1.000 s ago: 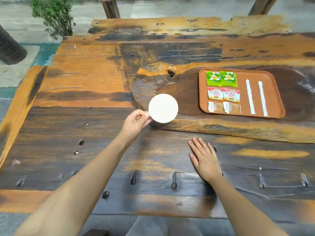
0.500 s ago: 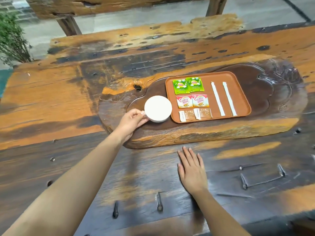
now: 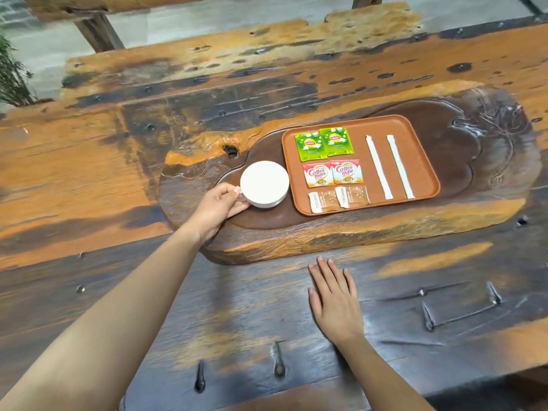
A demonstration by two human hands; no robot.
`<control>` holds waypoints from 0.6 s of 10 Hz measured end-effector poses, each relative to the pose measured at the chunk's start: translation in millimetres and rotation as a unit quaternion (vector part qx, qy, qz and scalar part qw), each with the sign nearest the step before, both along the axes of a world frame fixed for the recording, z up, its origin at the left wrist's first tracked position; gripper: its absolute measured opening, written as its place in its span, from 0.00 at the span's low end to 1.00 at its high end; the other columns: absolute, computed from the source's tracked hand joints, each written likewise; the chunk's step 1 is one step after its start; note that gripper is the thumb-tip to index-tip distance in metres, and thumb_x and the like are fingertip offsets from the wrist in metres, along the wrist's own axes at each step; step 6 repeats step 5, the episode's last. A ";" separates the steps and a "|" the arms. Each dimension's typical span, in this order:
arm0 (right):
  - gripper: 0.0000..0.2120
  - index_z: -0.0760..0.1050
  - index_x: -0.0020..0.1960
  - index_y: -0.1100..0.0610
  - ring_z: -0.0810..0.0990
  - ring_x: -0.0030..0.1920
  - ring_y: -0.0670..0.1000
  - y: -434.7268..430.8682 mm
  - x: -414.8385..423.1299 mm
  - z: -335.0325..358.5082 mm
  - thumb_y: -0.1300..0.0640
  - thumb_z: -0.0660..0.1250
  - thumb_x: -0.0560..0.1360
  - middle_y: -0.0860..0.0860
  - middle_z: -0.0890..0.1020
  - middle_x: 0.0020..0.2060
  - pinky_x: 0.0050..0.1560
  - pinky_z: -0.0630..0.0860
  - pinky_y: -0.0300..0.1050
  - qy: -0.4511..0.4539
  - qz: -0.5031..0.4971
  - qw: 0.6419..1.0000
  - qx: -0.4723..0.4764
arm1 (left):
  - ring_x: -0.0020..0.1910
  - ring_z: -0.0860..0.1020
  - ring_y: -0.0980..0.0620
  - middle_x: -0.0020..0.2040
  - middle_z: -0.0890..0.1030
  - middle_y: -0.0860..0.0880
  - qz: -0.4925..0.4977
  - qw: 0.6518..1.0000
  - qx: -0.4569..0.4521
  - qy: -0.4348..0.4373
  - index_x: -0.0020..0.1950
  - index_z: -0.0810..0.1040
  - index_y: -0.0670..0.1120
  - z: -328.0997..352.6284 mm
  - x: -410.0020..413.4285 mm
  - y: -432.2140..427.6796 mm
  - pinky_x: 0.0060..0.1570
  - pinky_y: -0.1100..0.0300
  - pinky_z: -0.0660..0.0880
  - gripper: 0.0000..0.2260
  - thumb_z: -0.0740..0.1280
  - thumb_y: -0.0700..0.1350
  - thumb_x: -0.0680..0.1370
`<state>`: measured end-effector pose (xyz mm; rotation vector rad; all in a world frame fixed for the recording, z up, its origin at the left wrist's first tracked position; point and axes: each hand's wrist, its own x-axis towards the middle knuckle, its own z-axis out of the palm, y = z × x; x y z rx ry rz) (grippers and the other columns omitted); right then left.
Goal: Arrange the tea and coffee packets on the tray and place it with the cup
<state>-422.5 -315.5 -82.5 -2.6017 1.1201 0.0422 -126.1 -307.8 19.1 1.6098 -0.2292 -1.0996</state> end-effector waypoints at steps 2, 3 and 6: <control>0.23 0.64 0.71 0.49 0.62 0.73 0.49 0.8 0.1 0.4 0.48 0.53 0.77 0.48 0.66 0.72 0.72 0.56 0.52 -0.004 -0.003 1.000 0.000 | 0.47 0.77 0.57 0.45 0.78 0.51 -0.035 0.994 0.046 -0.098 0.48 0.77 0.40 -2.0 5.5 4.8 0.49 0.72 0.76 0.08 0.61 0.42 0.79; 0.23 0.63 0.71 0.49 0.62 0.73 0.49 0.5 0.3 0.4 0.48 0.52 0.77 0.48 0.66 0.72 0.72 0.56 0.53 0.001 -0.002 1.000 -0.005 | 0.46 0.77 0.57 0.45 0.79 0.51 -0.021 0.993 0.053 -0.105 0.51 0.78 0.39 1.7 2.5 4.8 0.47 0.73 0.76 0.08 0.62 0.42 0.78; 0.23 0.64 0.71 0.50 0.62 0.73 0.50 0.1 2.1 4.1 0.48 0.52 0.77 0.48 0.67 0.72 0.72 0.53 0.52 -0.015 -0.003 1.000 -0.012 | 0.52 0.79 0.49 0.48 0.80 0.49 0.011 0.991 0.050 -0.128 0.61 0.74 0.41 7.7 -2.7 19.5 0.56 0.59 0.77 0.14 0.64 0.43 0.77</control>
